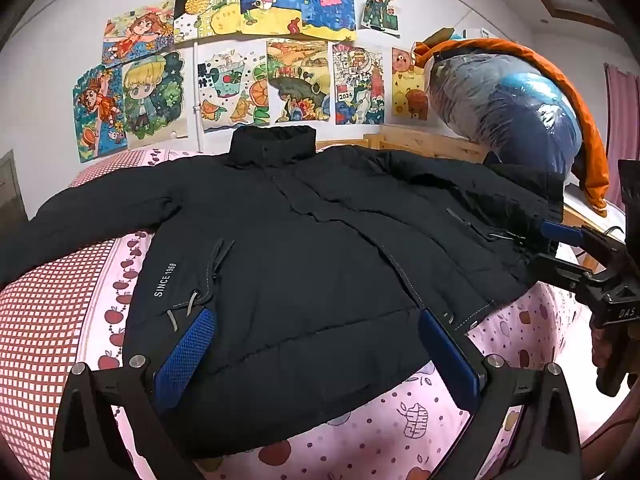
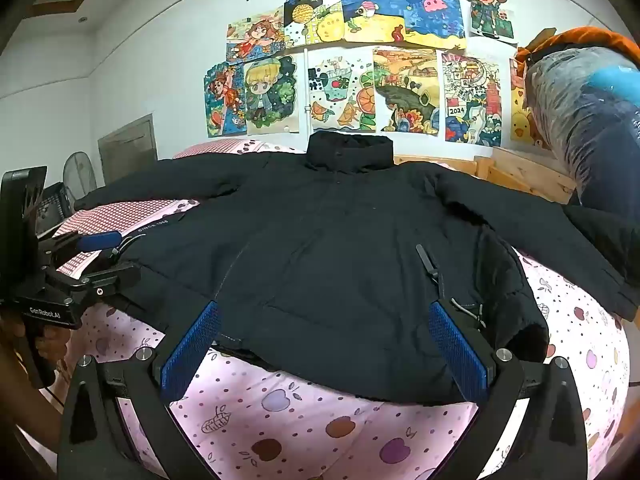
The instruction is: Fold large clothes
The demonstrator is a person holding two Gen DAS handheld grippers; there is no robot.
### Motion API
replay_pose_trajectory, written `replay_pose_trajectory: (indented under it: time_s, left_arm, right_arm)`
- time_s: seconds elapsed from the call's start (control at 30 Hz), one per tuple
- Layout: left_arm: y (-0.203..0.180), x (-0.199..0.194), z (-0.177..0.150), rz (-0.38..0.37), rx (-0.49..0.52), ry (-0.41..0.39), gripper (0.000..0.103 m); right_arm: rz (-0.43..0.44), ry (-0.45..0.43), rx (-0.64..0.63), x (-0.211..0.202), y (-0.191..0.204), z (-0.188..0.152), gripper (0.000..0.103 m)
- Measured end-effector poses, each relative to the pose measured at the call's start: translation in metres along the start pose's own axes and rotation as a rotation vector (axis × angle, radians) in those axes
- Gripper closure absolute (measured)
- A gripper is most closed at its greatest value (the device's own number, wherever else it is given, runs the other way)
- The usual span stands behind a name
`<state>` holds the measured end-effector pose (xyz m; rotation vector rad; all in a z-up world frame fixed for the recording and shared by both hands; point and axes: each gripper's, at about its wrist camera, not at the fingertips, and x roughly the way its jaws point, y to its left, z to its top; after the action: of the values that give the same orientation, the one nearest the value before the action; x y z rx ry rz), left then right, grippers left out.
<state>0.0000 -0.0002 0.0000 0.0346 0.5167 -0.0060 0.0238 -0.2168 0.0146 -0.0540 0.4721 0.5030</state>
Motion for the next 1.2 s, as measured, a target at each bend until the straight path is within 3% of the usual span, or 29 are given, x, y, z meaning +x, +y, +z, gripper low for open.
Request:
replay_pose_trajectory:
  time_s: [1.2]
  left_arm:
    - [-0.0038,0.0026,-0.0051,-0.012,0.014,0.001,0.000]
  right_arm:
    - [0.002,0.010,0.015,0.0045,-0.0019,0.0034,0.001]
